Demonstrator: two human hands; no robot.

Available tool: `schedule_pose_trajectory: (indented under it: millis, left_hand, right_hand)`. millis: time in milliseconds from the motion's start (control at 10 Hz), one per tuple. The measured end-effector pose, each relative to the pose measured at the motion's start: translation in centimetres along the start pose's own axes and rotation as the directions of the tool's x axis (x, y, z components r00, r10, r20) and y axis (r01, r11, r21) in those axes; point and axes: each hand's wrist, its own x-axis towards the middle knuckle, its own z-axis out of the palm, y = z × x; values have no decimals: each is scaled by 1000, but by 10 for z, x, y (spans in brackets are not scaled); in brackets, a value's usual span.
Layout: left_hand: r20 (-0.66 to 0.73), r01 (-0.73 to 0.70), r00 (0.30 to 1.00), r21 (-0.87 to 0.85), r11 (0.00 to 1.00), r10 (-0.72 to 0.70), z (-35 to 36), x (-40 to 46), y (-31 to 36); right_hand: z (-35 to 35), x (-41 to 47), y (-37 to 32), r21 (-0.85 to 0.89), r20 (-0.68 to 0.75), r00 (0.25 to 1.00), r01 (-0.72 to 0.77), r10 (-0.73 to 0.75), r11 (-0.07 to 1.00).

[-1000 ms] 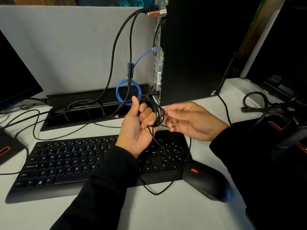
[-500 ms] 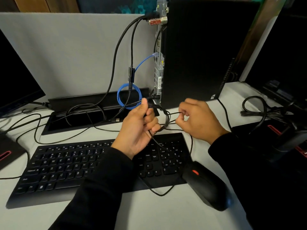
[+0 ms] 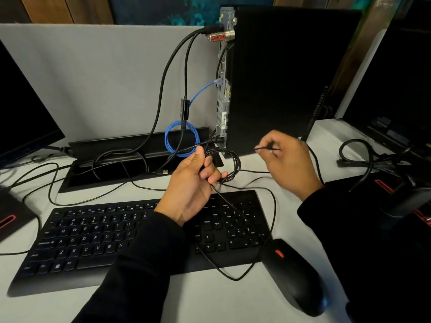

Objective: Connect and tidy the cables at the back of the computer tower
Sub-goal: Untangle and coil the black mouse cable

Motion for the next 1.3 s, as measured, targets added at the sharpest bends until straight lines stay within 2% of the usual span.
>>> schedule_pose_trajectory:
  millis: [100, 200, 300, 400, 500, 600, 700, 800, 900, 1000, 1100, 1200, 1300]
  left_hand:
    - [-19, -18, 1000, 26, 999, 19, 0, -1, 3]
    - [0, -30, 1000, -43, 999, 30, -1, -3, 8]
    - [-5, -32, 999, -56, 998, 31, -3, -3, 7]
    - [-24, -40, 999, -55, 998, 39, -2, -3, 8]
    - [-72, -48, 996, -64, 997, 44, -7, -2, 12]
    - [-119, -53, 992, -42, 998, 48, -15, -1, 16]
    - [-115, -36, 993, 32, 999, 40, -19, 0, 17]
    - [-82, -33, 996, 47, 998, 37, -18, -1, 20]
    - [-59, -19, 998, -45, 999, 16, -15, -2, 21]
    - [-82, -9, 997, -111, 994, 0, -13, -2, 17]
    - [-105, -19, 994, -124, 992, 6, -8, -4, 11]
    - [-116, -51, 993, -158, 986, 33, -3, -3, 6]
    - [-125, -70, 991, -223, 972, 43, -7, -1, 3]
  right_hand:
    - [-1, -4, 17, -340, -52, 970, 205, -236, 918]
    - [-3, 3, -5, 543, -167, 873, -306, 458, 782]
    - [-9, 7, -18, 855, 375, 622, -518, 687, 2]
    - [-9, 9, -20, 672, 198, 722, -592, 663, 444]
    - [-12, 5, -4, -232, -201, 948, -290, 246, 928]
    - [-14, -1, 14, -433, -179, 977, -182, 114, 883]
    - [-9, -1, 28, -572, -43, 982, -174, 183, 801]
    - [-7, 3, 34, -734, 12, 979, -131, 205, 666]
    - [-5, 3, 34, -780, 38, 968, -126, 247, 614]
    - [-1, -4, 25, -733, 109, 977, -46, 184, 679]
    - [6, -13, 3, -610, 163, 984, 156, -69, 777]
    - [15, -18, -28, -536, 107, 921, 370, -374, 758]
    - [29, -25, -39, -431, 168, 818, 563, -551, 705]
